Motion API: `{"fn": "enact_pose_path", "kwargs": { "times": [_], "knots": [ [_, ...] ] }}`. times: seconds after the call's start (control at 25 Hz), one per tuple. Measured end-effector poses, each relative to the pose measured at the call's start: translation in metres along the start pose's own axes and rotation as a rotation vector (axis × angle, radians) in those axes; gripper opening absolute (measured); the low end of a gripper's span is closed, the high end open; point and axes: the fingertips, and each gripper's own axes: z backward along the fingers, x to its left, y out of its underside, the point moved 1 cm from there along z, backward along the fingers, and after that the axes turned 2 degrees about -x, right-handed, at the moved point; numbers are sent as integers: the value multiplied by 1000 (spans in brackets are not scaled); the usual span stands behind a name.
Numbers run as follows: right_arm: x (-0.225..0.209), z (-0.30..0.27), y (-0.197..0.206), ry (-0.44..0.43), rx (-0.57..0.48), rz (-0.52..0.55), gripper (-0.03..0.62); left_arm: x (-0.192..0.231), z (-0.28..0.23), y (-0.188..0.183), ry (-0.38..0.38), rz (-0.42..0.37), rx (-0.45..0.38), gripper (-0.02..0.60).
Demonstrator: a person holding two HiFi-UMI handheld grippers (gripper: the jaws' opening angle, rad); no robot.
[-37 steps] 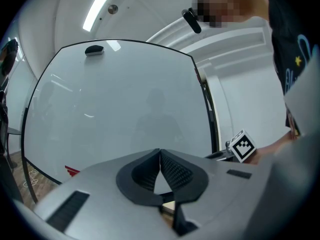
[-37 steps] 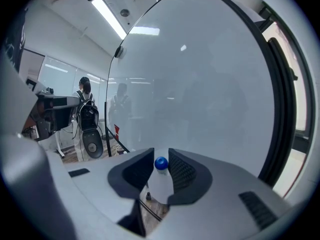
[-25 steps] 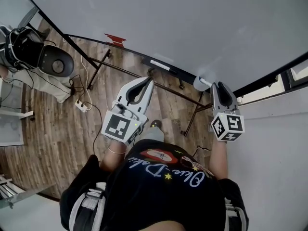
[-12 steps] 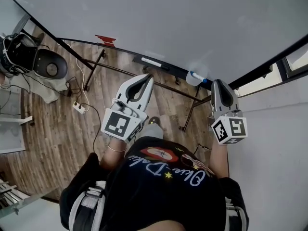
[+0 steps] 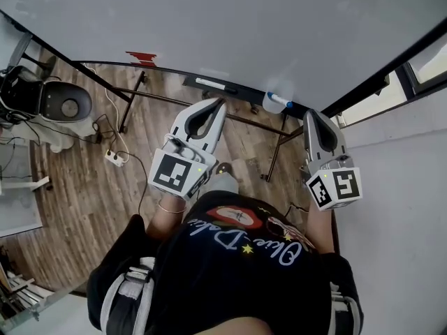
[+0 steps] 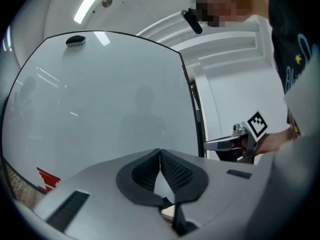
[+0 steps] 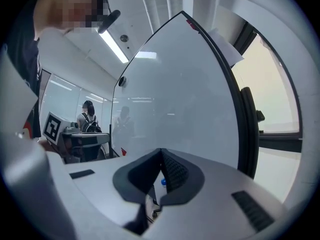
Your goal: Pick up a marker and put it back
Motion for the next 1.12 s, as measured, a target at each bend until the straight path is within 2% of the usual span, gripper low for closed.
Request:
{"fn": "enact_pose_path", "kwargs": {
  "times": [0.4, 1.12],
  "knots": [
    [9, 18, -5, -13, -28, -31, 0, -7, -4, 3, 19, 2, 11, 3],
    [8, 22, -11, -22, -33, 10, 0, -13, -8, 3, 28, -5, 11, 3]
  ]
}}
